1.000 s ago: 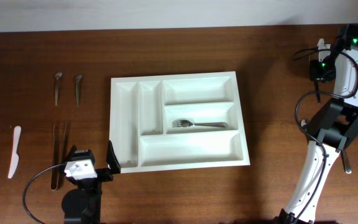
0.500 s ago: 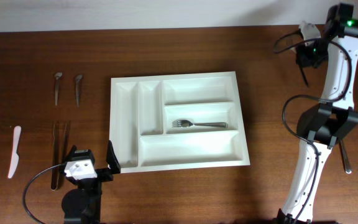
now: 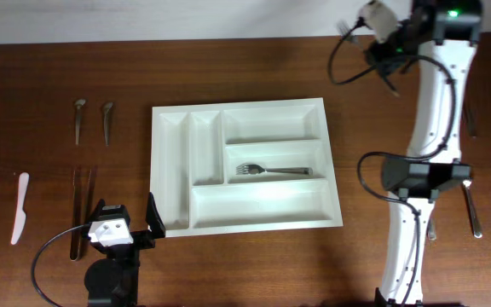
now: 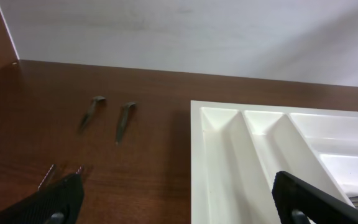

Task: Pack container
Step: 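Carry the fork left over the tray's long compartment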

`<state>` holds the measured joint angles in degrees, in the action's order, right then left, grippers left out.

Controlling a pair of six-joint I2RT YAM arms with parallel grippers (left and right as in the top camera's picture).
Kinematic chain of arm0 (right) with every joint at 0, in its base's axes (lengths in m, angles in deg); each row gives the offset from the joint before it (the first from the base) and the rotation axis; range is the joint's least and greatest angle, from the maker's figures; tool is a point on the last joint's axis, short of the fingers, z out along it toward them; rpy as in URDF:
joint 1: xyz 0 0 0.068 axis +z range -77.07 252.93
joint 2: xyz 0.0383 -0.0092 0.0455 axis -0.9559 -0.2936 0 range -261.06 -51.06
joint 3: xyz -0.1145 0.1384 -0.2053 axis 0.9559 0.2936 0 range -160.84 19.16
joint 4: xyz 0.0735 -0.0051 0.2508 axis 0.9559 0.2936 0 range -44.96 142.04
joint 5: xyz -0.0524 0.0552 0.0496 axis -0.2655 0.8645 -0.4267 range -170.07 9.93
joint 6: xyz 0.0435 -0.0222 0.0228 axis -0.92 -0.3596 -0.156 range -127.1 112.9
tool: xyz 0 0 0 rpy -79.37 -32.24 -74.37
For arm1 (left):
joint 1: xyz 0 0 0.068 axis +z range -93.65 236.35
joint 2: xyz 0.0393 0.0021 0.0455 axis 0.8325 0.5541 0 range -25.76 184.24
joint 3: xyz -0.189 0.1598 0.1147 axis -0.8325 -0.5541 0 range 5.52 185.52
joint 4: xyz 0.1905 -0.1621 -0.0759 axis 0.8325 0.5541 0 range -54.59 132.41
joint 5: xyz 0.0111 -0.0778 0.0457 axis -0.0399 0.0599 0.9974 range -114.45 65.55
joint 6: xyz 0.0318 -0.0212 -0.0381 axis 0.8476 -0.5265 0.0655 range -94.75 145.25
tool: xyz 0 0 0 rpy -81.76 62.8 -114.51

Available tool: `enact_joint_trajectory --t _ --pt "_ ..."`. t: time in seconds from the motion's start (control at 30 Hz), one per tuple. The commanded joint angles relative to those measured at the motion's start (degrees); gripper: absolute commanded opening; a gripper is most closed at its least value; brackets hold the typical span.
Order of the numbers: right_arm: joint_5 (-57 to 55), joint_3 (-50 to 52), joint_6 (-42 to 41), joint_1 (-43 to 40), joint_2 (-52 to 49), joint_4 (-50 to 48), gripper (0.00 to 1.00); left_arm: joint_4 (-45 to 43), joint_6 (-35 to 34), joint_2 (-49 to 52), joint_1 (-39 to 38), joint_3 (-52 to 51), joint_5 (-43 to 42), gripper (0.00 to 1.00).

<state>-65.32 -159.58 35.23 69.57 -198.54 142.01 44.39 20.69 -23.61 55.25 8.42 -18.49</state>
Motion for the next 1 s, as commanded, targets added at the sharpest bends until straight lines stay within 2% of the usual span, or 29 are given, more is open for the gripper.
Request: enact_joint_trajectory --t 0.0,0.17,0.63,0.77,0.97 --pt "1.2 -0.7 1.3 3.9 3.0 0.4 0.04 -0.2 -0.1 -0.1 -0.2 -0.3 -0.6 0.99" --pt "1.1 -0.4 -2.6 9.1 5.2 0.4 0.04 -0.2 -0.1 -0.1 -0.2 -0.3 -0.6 0.99" --pt "-0.2 1.2 -4.3 20.7 8.0 0.4 0.04 -0.2 -0.1 -0.1 -0.2 -0.3 -0.6 0.99" --pt "-4.2 5.4 -3.8 23.0 8.0 0.4 0.04 -0.2 -0.1 -0.1 -0.2 -0.3 -0.6 0.99" --pt "-4.3 17.0 0.1 25.9 8.0 0.4 0.04 -0.2 -0.1 -0.1 -0.2 -0.3 -0.6 0.99"
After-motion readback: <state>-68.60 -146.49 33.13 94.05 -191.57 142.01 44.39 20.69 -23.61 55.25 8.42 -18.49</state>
